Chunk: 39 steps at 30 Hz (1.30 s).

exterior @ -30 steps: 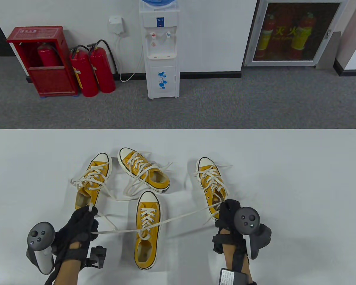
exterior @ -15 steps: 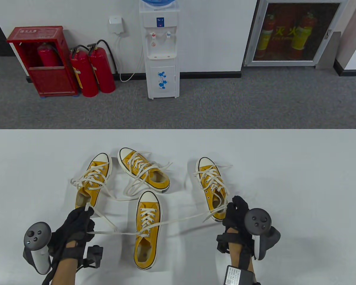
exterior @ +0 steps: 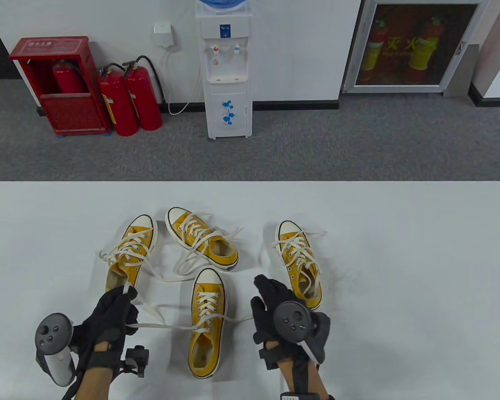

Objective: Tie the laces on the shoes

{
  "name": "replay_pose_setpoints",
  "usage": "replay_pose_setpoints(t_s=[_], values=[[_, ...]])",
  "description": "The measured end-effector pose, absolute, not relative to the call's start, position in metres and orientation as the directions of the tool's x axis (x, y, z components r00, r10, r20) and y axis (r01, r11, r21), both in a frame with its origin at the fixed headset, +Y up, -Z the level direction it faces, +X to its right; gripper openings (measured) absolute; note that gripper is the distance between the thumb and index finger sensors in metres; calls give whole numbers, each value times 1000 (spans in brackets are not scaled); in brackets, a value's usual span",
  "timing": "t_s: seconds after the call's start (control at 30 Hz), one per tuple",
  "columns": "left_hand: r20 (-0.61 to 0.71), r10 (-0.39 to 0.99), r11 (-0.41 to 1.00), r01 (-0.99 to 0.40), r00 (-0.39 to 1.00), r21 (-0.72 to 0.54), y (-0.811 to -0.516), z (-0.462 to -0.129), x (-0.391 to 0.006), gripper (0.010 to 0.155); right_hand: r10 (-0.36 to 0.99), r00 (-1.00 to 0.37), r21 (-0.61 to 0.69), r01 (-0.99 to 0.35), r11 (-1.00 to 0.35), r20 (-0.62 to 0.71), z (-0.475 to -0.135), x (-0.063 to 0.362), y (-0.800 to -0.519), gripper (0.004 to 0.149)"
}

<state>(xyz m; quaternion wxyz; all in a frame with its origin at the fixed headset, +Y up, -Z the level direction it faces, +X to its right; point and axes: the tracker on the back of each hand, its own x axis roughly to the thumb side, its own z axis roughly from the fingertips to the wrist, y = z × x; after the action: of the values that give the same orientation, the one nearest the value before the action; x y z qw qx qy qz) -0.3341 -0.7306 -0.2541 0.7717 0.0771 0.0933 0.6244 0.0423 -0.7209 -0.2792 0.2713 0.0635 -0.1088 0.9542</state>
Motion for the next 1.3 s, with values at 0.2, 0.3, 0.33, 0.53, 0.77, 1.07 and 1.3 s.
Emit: replay_pose_setpoints(t_s=[0.2, 0.3, 0.33, 0.53, 0.77, 1.07, 1.3], values=[[-38, 979, 205, -955, 201, 215, -731, -255, -331, 43, 454, -864, 14, -462, -887, 219, -286, -1, -742, 62], [-39, 979, 203, -957, 199, 208, -731, -255, -331, 43, 418, -879, 41, -420, -907, 229, -290, -16, -747, 62], [-39, 979, 203, -957, 199, 205, -731, -255, -330, 43, 411, -882, 49, -411, -910, 232, -290, -19, -749, 62], [-38, 982, 189, -962, 185, 196, -731, -255, -329, 43, 352, -908, -95, -381, -920, 226, -290, -25, -748, 50], [-39, 982, 189, -963, 185, 193, -731, -255, -329, 43, 489, -848, -17, -503, -864, 206, -293, -8, -750, 40], [-47, 981, 192, -960, 187, 202, -731, -255, -329, 43, 814, -558, 176, -795, -581, 162, -290, 27, -745, 44], [-49, 978, 206, -957, 201, 202, -731, -255, -328, 43, 959, -269, 256, -924, -283, 86, -288, 34, -748, 43]])
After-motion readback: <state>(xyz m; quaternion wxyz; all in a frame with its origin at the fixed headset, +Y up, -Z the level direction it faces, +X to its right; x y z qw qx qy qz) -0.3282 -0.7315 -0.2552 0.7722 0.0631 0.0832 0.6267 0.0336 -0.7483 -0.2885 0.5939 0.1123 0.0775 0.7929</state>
